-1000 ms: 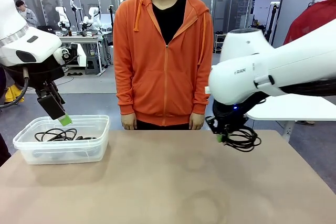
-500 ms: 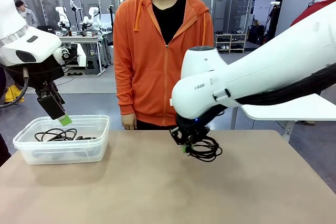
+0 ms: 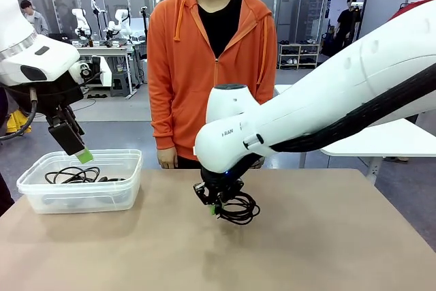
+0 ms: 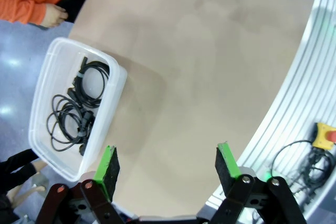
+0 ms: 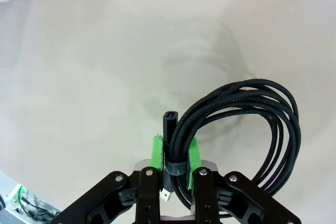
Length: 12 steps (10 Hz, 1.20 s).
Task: Organize and store the cables.
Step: Place the USB Extension Cable into the Organizing box.
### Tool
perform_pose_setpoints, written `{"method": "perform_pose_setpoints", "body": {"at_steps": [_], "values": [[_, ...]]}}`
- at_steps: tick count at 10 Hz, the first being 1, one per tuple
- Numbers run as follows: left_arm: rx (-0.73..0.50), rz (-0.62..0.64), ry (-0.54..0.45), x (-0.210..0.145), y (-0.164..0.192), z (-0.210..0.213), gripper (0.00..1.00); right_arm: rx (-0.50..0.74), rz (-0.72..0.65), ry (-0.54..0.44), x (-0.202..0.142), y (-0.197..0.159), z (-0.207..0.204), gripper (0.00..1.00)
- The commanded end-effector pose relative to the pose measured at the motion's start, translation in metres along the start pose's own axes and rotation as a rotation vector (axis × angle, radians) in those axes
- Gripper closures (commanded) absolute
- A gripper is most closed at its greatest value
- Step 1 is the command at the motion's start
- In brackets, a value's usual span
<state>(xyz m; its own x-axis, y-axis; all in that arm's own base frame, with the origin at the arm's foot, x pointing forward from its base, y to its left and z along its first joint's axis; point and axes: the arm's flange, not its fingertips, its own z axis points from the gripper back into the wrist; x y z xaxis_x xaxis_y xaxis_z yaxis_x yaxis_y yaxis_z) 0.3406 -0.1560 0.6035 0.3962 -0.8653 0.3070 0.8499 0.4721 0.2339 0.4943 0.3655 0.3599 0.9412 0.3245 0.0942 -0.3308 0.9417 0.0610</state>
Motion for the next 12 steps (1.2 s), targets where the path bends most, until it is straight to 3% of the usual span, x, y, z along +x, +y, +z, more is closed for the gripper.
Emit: {"method": "perform_pose_setpoints", "body": {"at_steps": [1,8,9,12], "values": [[0.008,-0.002,0.016,0.001,0.001,0.003,0.07,-0.010,0.002,-0.017,0.015,0.010,-0.020,0.89],[0.008,-0.002,0.016,0.001,0.001,0.003,0.07,-0.013,-0.041,-0.020,0.018,0.020,-0.050,0.89],[0.008,-0.002,0.016,0.001,0.001,0.003,0.07,-0.007,-0.038,-0.024,0.017,0.020,-0.048,0.65],[0.008,-0.002,0.016,0.001,0.001,0.003,0.07,0.002,-0.028,-0.013,0.013,0.018,-0.045,0.28]]}}
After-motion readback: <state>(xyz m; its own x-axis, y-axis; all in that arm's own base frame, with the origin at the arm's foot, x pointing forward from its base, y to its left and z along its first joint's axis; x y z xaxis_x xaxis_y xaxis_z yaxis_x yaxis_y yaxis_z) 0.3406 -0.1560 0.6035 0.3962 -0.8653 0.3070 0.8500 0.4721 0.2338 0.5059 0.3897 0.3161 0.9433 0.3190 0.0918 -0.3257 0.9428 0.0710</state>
